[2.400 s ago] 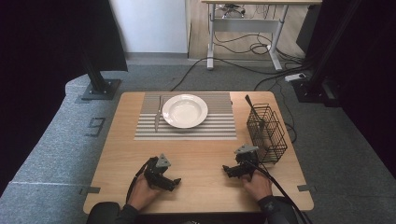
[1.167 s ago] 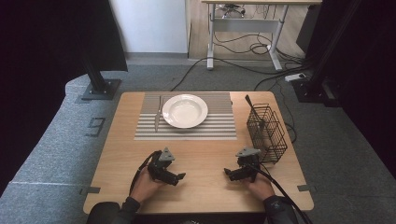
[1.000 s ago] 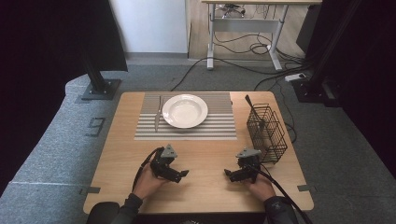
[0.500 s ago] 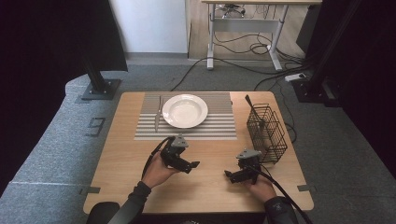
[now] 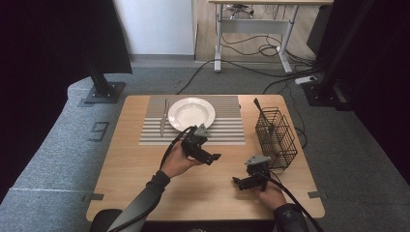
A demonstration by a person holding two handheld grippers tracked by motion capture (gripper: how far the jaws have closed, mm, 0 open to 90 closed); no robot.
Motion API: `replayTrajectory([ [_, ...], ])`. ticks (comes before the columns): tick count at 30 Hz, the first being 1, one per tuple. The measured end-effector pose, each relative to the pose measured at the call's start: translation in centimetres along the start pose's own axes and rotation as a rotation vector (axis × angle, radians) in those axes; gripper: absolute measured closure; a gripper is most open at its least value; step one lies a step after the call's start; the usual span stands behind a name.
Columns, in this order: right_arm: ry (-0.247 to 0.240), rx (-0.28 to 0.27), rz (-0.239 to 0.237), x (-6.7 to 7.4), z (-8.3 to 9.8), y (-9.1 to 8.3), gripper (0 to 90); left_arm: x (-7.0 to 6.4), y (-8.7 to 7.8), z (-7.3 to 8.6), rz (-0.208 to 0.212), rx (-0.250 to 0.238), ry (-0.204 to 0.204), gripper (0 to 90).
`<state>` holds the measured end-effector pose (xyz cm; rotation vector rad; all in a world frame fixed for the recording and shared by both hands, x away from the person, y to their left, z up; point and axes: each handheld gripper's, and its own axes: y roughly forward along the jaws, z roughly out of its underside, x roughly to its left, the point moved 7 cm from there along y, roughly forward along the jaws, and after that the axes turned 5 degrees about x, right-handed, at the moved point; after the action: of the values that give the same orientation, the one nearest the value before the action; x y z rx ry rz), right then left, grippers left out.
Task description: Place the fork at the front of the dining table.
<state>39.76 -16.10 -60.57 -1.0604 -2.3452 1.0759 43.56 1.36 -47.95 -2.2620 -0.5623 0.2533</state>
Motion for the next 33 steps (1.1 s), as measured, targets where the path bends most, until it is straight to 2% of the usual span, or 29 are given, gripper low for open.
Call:
replayTrajectory([
  [1, 0.000, -0.002, 0.002, 0.0, 0.0, 0.0, 0.0, 0.0, 0.0, 0.0, 0.000, 0.000, 0.000, 7.0],
  [2, -0.001, -0.003, 0.003, 0.0, 0.0, 0.0, 0.0, 0.0, 0.0, -1.0, 0.006, -0.016, 0.008, 8.2],
  [4, -0.002, 0.000, 0.000, 0.0, 0.0, 0.0, 0.0, -0.1, 0.1, -2.0, 0.010, -0.027, 0.020, 10.3],
  [8, -0.002, -0.004, 0.002, 0.0, 0.0, 0.0, 0.0, -0.3, 0.3, -3.8, 0.017, -0.035, 0.049, 14.4],
  [9, -0.002, -0.004, 0.002, 0.0, 0.0, 0.0, 0.0, -0.3, 0.3, -3.8, 0.017, -0.035, 0.049, 14.6],
  [10, -0.002, -0.004, 0.002, 0.0, 0.0, 0.0, 0.0, -0.5, 0.5, -4.7, 0.019, -0.033, 0.070, 15.1],
  [11, -0.002, -0.004, 0.002, 0.0, 0.0, 0.0, 0.0, -0.5, 0.5, -4.7, 0.019, -0.033, 0.070, 15.7],
  [12, -0.006, -0.003, 0.002, 0.0, 0.0, 0.0, 0.0, -0.7, 0.7, -5.5, 0.028, -0.037, 0.082, 16.4],
  [18, -0.005, -0.003, 0.001, 0.0, 0.0, 0.0, 0.0, -1.4, 1.6, -8.0, 0.053, -0.044, 0.115, 19.7],
  [19, -0.005, -0.003, 0.001, 0.0, 0.0, 0.0, 0.0, -1.4, 1.6, -8.0, 0.053, -0.044, 0.115, 20.3],
  [22, -0.005, -0.003, 0.001, 0.0, 0.0, 0.0, 0.0, -2.2, 2.2, -9.5, 0.071, -0.045, 0.141, 22.0],
  [28, -0.004, -0.003, 0.000, 0.0, 0.0, 0.0, 0.0, -3.3, 3.3, -11.3, 0.100, -0.043, 0.165, 24.1],
  [33, -0.005, -0.001, 0.002, 0.0, 0.0, 0.0, 0.0, -3.9, 4.2, -12.3, 0.135, -0.047, 0.168, 31.8],
])
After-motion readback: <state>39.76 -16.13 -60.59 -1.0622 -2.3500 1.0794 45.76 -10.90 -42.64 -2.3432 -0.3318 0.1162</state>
